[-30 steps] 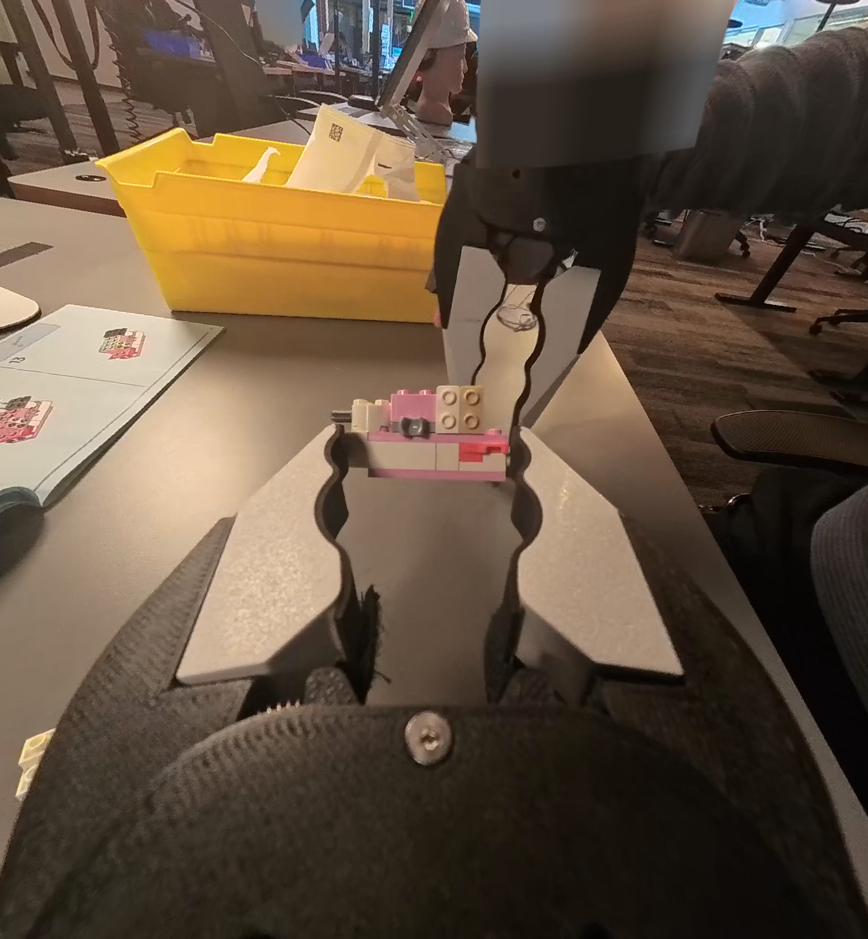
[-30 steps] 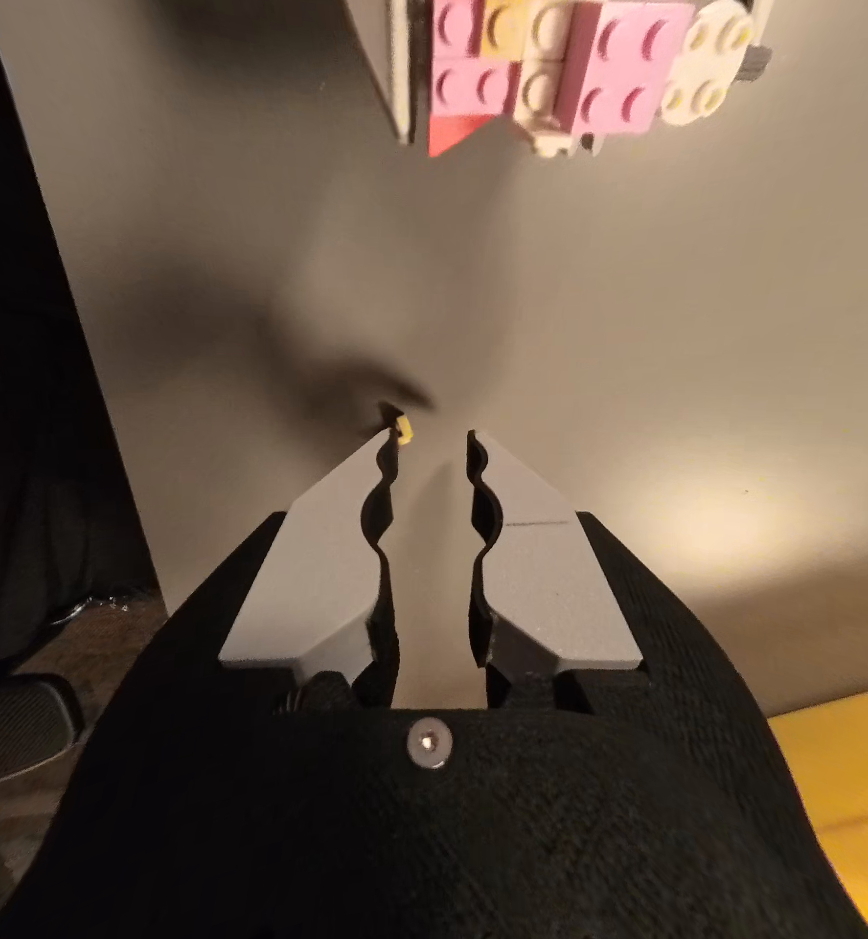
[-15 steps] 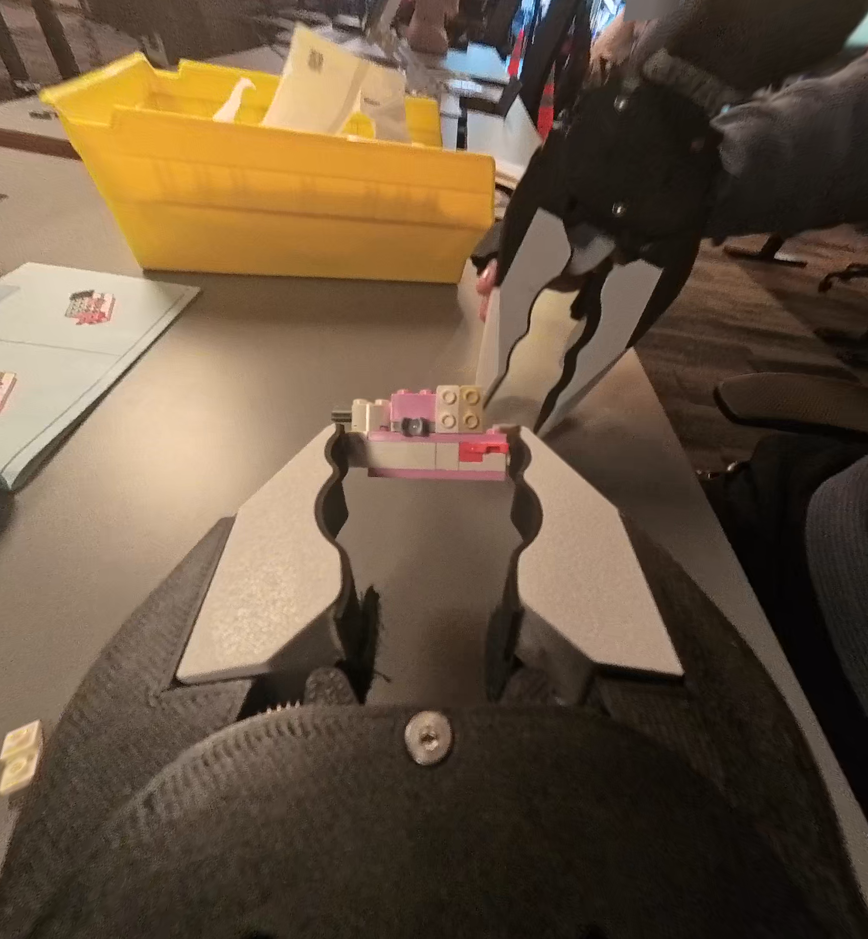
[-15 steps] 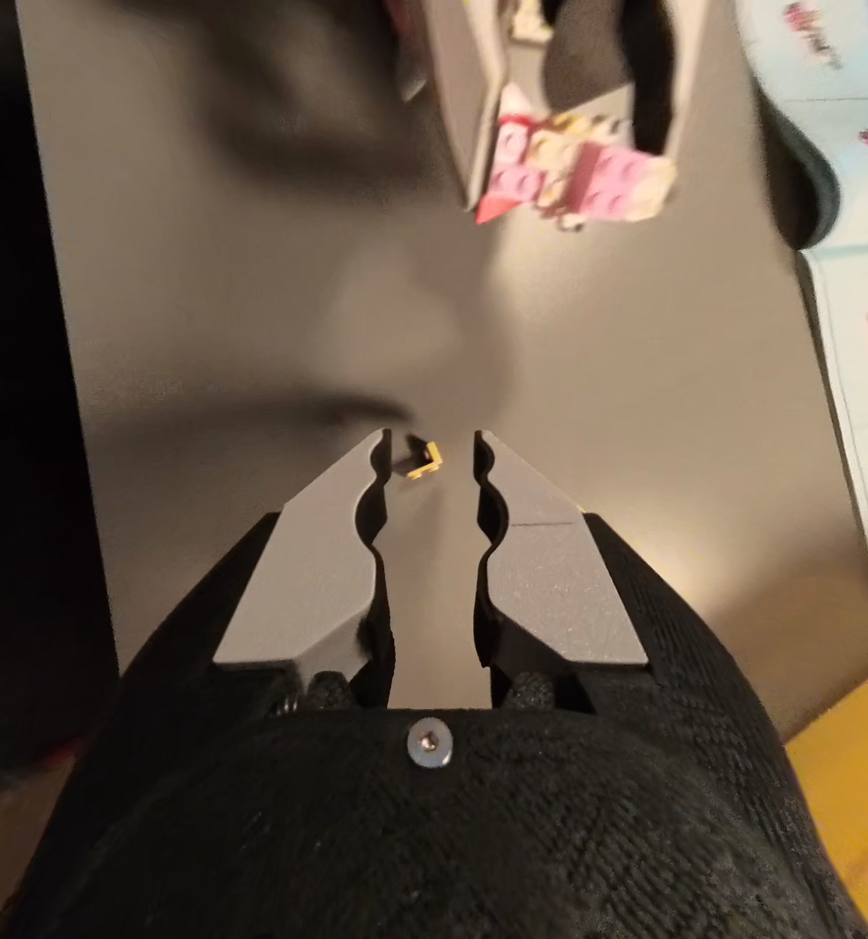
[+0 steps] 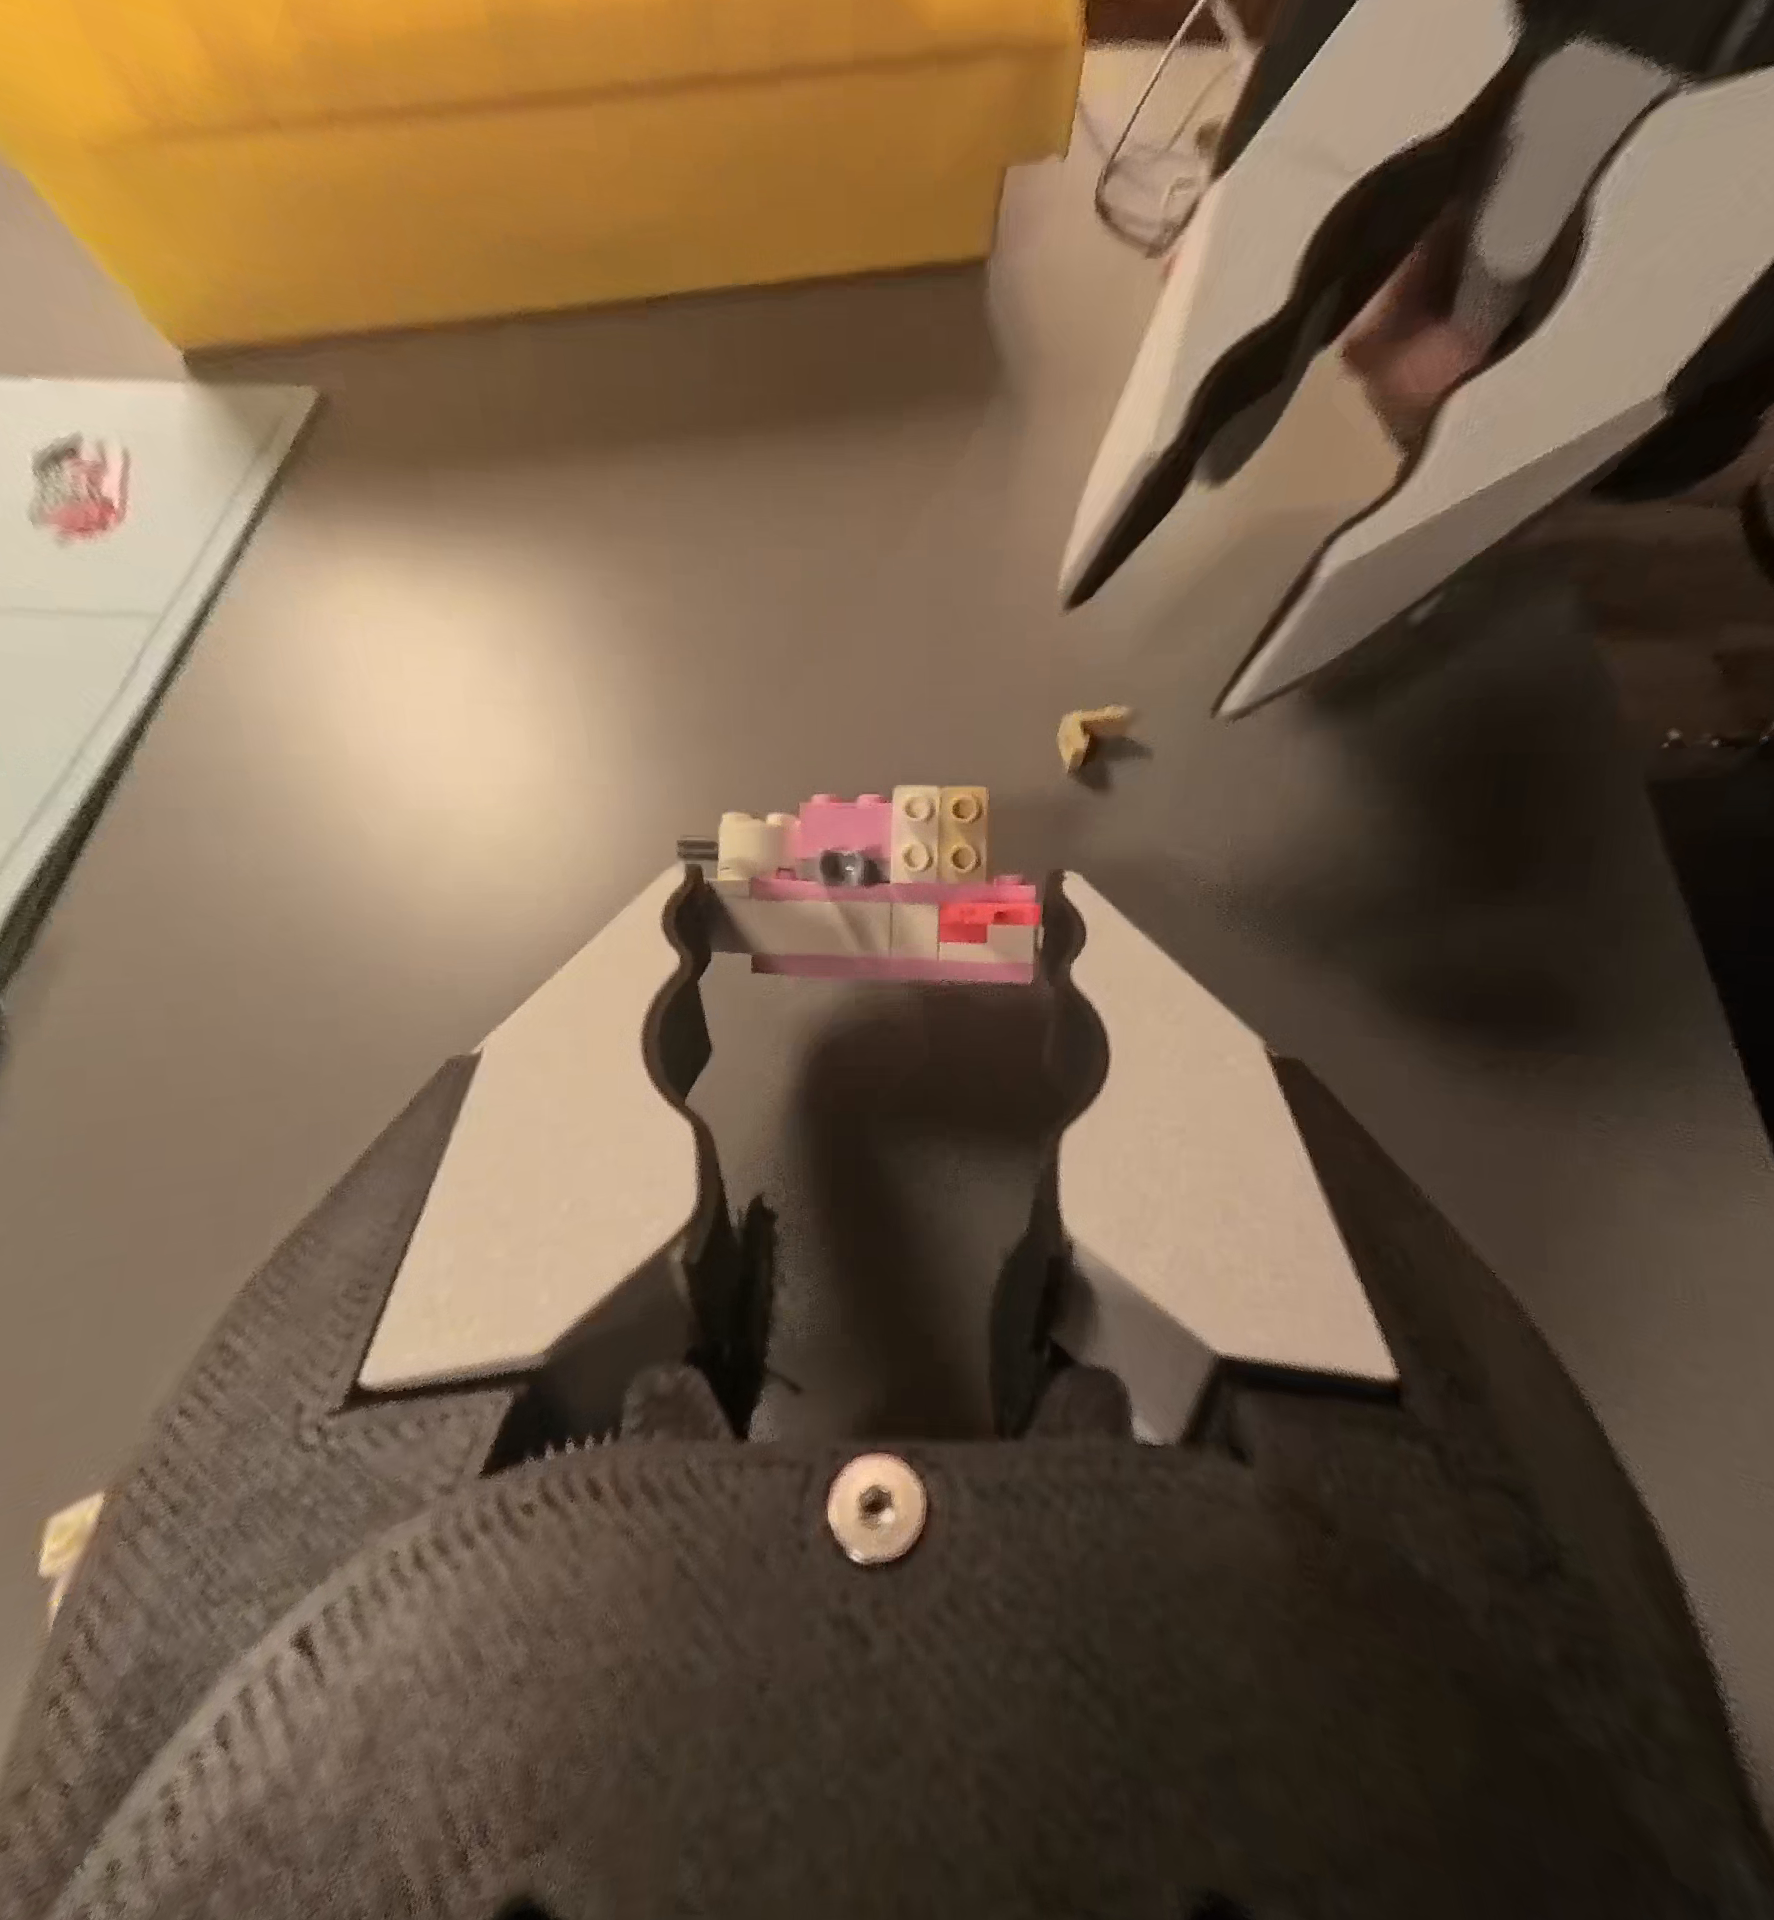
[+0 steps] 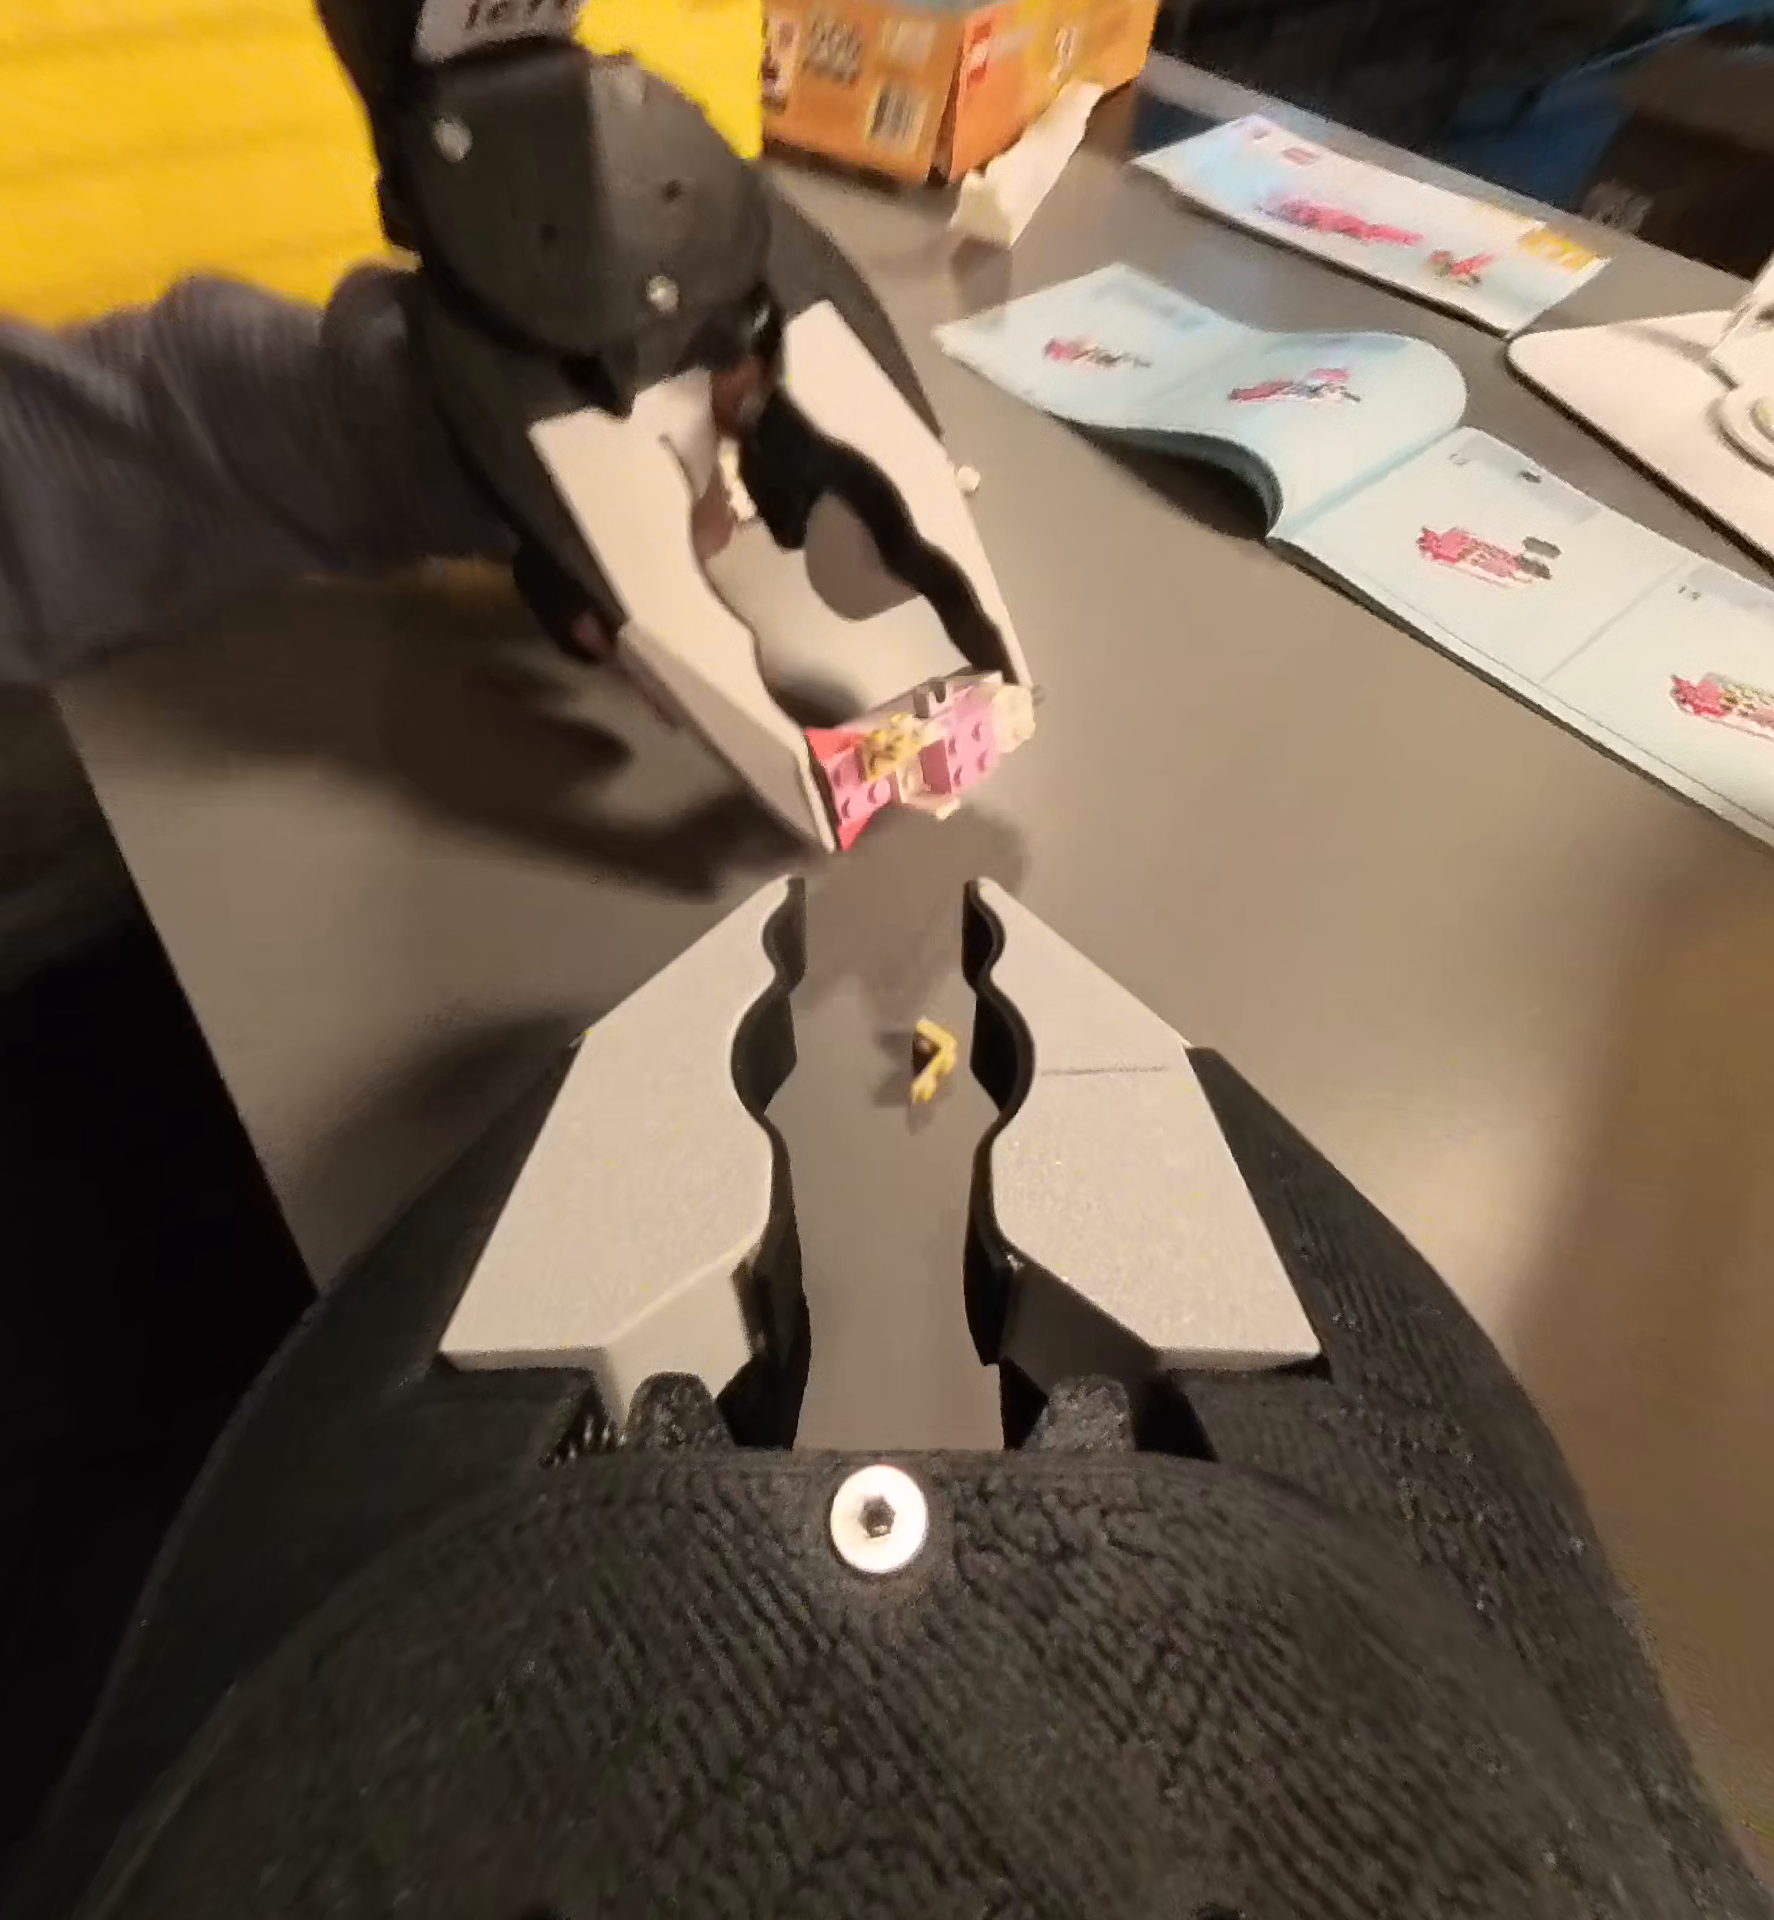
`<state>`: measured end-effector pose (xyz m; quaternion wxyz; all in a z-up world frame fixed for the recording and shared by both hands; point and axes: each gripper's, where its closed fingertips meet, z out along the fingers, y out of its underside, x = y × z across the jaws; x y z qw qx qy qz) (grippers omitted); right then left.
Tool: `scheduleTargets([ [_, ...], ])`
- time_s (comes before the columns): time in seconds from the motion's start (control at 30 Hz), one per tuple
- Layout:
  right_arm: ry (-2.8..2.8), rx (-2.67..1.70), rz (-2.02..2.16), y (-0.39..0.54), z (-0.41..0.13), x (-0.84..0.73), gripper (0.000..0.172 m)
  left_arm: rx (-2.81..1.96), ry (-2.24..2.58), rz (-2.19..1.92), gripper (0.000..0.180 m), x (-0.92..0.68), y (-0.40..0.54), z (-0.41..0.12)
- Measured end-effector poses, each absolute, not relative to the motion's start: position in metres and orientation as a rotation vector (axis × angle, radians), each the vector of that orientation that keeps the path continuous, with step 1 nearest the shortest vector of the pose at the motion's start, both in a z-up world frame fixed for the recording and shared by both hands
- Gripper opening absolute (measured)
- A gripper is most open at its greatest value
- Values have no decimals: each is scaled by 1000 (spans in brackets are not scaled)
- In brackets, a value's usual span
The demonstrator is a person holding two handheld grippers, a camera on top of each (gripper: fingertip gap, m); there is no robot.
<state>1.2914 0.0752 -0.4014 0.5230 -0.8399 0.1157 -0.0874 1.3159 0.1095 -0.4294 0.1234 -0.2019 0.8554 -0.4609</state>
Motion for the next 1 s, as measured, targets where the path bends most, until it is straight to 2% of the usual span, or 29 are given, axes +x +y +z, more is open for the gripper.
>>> scheduleTargets([
  [0.17,555,-1813,103,107,-377,1300,21,-499,2135,-1366,64,1329,113,-396],
  [0.3,578,-1806,35,119,-373,1309,16,-467,1999,-1304,63,1332,117,-386],
  [0.43,666,-1706,26,119,-366,1326,49,-457,1860,-1311,63,1335,122,-370],
  [0.5,658,-1685,96,127,-366,1326,51,-419,1812,-1289,63,1334,122,-365],
  [0.6,613,-1665,111,137,-361,1327,34,-385,1774,-1269,64,1334,120,-361],
  [0.7,577,-1713,119,147,-365,1327,26,-388,1753,-1256,63,1336,122,-359],
  [0.83,547,-1808,78,152,-371,1333,25,-425,1776,-1254,63,1340,130,-364],
  [0.93,535,-1984,-118,143,-392,1352,25,-493,1915,-1201,95,1344,139,-382],
  [1.0,525,-2115,-213,135,-409,1361,25,-539,1964,-1213,103,1344,145,-388],
])
